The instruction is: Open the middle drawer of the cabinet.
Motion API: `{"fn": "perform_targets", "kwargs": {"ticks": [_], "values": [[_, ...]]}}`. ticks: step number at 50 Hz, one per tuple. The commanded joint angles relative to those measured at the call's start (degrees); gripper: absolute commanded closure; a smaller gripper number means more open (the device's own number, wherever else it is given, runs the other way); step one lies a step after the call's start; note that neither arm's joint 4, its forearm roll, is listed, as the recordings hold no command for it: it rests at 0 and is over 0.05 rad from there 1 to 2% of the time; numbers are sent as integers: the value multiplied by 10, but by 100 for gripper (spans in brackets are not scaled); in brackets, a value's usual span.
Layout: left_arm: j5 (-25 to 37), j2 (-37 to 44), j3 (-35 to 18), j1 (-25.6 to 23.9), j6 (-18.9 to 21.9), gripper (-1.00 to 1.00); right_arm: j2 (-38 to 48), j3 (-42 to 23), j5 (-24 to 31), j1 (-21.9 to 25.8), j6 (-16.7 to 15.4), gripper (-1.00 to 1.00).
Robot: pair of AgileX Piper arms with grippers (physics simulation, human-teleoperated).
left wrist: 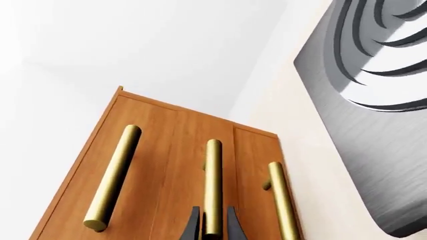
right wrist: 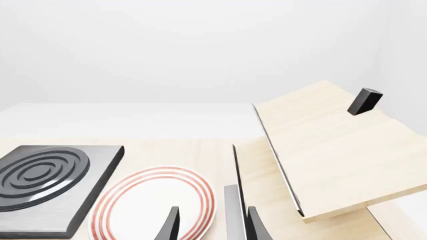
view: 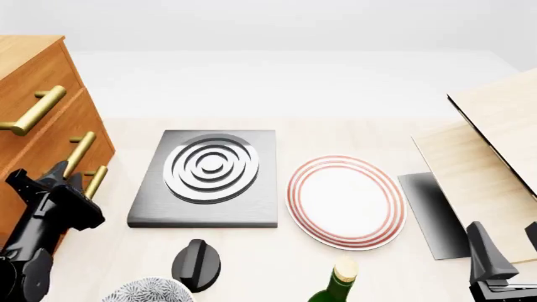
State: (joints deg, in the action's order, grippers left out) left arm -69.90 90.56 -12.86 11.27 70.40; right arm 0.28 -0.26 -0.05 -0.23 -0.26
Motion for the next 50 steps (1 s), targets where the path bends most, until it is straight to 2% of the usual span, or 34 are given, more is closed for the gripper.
{"fn": "perform_targets", "kwargs": {"ticks": [1,18,50], "values": [[0,-6,28,-19,14,100,0,0,0,0,0,-100],[0,-11,26,-49,32,100,0,0,0,0,0,-100],[0,-49,24,-94,23,100,0,0,0,0,0,-100]]}}
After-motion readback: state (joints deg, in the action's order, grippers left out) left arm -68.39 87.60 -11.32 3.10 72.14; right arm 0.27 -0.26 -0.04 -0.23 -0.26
